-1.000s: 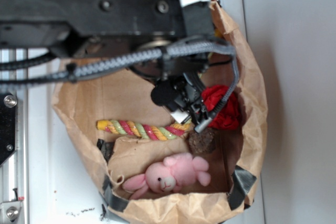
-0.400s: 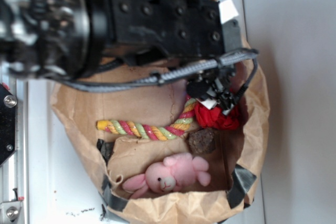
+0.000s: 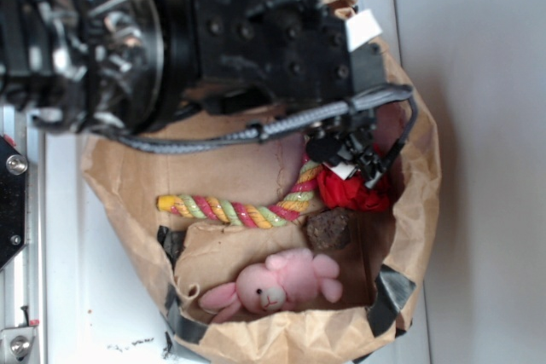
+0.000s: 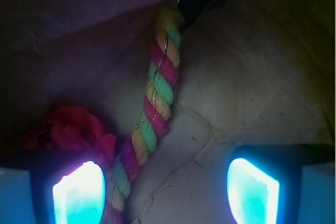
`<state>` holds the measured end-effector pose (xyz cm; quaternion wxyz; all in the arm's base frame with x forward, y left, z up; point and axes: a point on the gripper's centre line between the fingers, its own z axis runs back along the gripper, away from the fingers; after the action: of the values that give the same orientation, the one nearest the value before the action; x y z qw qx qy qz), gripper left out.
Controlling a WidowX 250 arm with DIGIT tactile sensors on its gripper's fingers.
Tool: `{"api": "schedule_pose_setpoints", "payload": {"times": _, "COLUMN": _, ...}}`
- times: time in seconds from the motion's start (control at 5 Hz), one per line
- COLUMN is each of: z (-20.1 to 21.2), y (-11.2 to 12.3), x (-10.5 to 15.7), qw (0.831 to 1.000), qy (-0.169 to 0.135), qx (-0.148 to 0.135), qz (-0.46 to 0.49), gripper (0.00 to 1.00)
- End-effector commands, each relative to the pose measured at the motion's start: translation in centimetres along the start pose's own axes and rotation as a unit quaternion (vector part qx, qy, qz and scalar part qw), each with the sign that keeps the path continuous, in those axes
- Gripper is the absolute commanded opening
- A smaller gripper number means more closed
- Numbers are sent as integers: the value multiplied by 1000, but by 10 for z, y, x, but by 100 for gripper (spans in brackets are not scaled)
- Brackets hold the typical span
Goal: Grab the multicolored rope.
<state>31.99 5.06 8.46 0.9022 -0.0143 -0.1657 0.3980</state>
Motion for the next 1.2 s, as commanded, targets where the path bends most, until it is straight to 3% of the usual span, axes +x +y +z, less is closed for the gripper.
{"api": "schedule_pose_setpoints", "payload": {"times": 0.0, "z": 10, "y": 3, "x": 17, "qw": 997, "qy": -12, "qx": -17, "qz": 78, "gripper": 100}}
{"api": "schedule_pose_setpoints", "payload": {"times": 0.4, "z": 22, "y": 17, "x": 15, "qw": 993, "qy": 4, "qx": -34, "qz": 113, "gripper": 100}}
{"api": "schedule_pose_setpoints", "payload": {"times": 0.8, "z": 23, "y": 27, "x": 13, "qw": 985, "qy": -21, "qx": -56, "qz": 163, "gripper": 100}}
{"api": "schedule_pose_setpoints", "payload": {"times": 1.0, "z": 31, "y": 35, "x": 13, "qw": 985, "qy": -3, "qx": -55, "qz": 161, "gripper": 100}}
